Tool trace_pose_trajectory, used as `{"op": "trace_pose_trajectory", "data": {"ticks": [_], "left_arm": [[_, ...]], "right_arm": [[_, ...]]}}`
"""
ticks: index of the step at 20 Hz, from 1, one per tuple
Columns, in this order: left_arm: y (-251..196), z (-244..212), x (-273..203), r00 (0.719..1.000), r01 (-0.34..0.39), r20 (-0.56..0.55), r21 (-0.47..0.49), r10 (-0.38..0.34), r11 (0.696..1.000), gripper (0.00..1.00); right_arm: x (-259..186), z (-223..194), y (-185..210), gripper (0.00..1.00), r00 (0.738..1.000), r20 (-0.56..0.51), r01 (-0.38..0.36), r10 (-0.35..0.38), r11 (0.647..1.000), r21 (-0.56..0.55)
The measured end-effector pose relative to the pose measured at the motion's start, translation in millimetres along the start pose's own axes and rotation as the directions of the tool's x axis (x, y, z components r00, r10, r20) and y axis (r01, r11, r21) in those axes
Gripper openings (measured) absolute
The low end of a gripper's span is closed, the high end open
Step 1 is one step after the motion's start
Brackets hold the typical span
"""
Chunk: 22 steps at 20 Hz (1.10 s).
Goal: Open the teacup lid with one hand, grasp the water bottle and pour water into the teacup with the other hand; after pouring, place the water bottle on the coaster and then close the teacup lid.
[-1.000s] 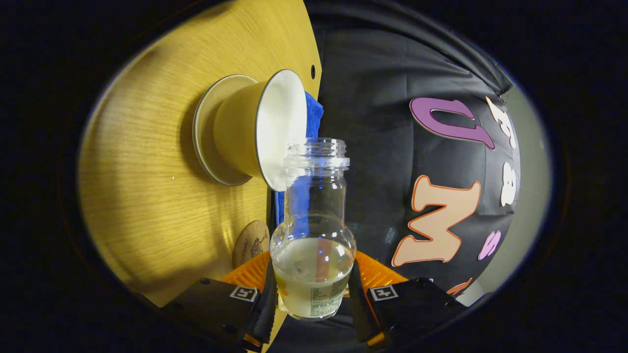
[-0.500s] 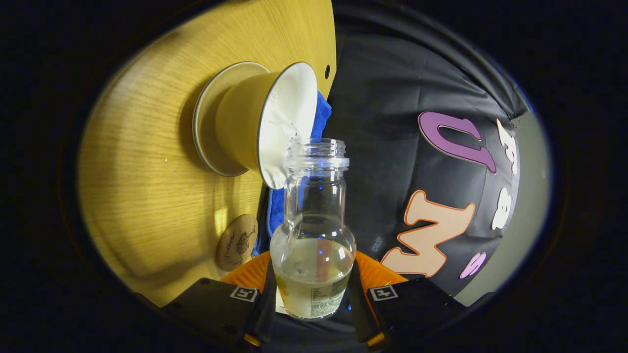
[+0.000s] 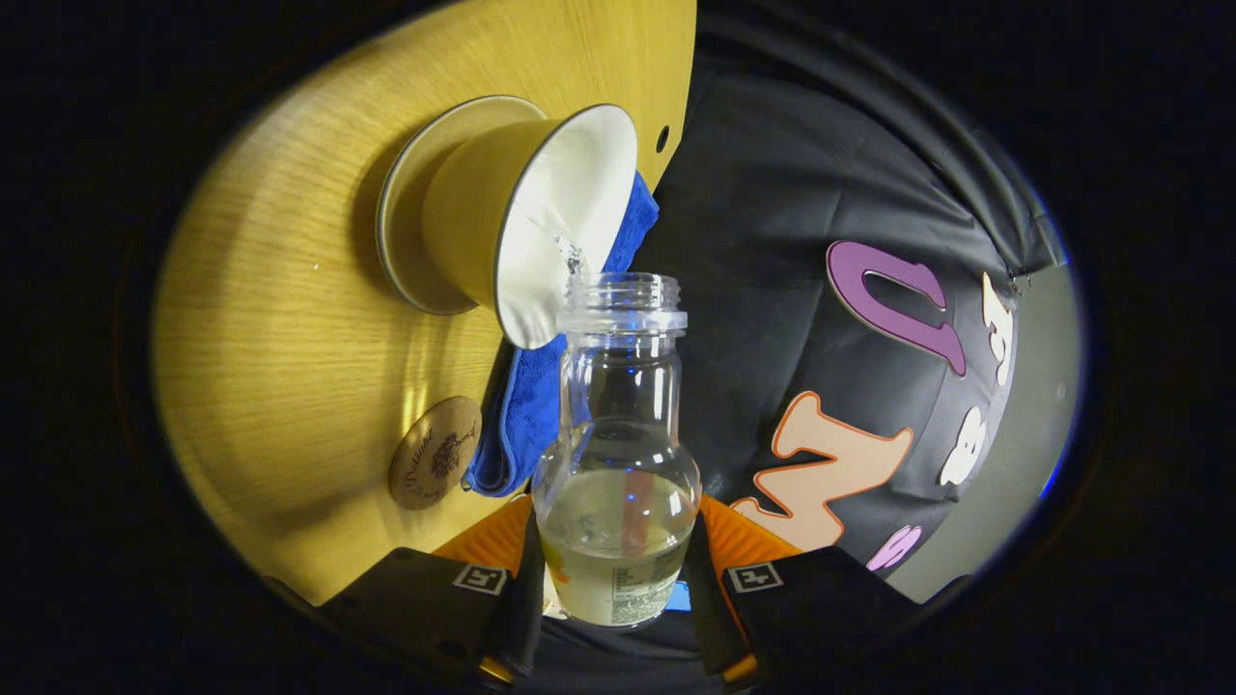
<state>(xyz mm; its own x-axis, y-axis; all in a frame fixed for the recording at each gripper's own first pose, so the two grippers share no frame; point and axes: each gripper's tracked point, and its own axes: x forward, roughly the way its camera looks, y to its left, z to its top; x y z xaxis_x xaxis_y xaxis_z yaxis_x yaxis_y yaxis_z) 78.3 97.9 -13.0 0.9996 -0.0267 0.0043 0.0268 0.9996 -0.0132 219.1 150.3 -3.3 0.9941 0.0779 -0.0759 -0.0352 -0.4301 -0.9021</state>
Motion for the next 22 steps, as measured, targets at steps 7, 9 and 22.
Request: {"op": "trace_pose_trajectory", "data": {"ticks": [7,9,22], "left_arm": [[0,0,0,1.0,0.007,0.0,0.001,-0.007,1.0,0.19],[0,1,0,1.0,0.009,0.0,0.002,-0.009,1.0,0.19],[0,1,0,1.0,0.014,0.0,0.001,-0.014,1.0,0.19]], "right_arm": [[1,-4,-10,0.67,1.0,0.001,0.028,-0.028,0.997,-0.069],[2,-1,-13,0.67,0.999,0.004,0.039,-0.038,0.995,-0.094],[-1,4,-31,0.67,0.997,0.022,0.074,-0.071,0.984,-0.161]]}}
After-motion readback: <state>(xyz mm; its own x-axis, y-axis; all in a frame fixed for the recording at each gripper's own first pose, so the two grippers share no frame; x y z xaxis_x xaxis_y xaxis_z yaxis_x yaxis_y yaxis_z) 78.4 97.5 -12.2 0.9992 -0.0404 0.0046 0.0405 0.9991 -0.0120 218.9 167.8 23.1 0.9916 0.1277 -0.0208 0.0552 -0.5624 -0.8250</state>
